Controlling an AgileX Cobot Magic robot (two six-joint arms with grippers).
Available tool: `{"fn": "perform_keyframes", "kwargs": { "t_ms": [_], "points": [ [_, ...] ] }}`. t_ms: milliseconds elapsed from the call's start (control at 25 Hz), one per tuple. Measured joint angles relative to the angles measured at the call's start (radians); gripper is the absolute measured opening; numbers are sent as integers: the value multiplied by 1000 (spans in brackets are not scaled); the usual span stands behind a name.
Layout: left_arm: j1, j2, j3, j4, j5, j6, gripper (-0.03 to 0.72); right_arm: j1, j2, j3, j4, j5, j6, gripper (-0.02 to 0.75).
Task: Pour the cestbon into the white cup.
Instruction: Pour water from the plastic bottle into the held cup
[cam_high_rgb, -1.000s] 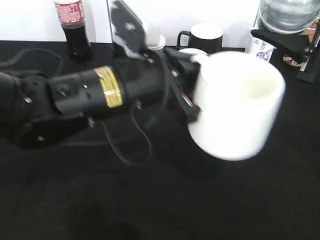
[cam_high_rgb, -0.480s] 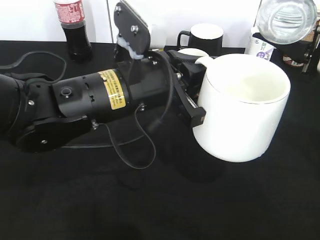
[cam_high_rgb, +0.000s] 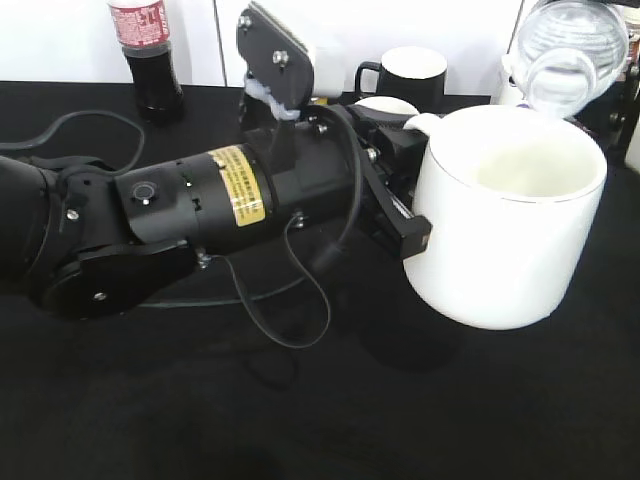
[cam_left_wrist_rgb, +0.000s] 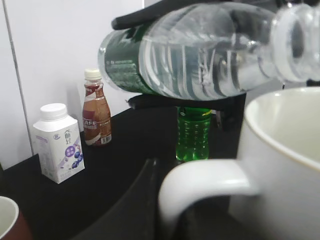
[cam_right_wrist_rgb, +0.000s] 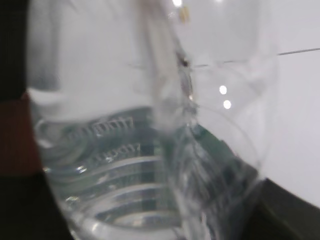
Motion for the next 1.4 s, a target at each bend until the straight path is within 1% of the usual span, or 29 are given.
{"fn": "perform_keyframes", "kwargs": {
  "t_ms": [200,280,440,720,920,1280,1400],
  "points": [
    [0,0,0,19,46,0,45,0,0,0,-4,0,-68,483],
    [0,0,0,39,66,0,45,0,0,0,-4,0,-76,483],
    [0,0,0,43,93,0,45,0,0,0,-3,0,-99,483],
    [0,0,0,45,101,0,45,0,0,0,72,0,-198,483],
    [0,0,0,45,88,0,45,0,0,0,86,0,-233,483],
    [0,1,0,45,85,2,46,0,0,-1,162,0,-336,483],
    [0,2,0,44,73,-21,46,0,0,-1,164,-1,-350,483]
  ]
}}
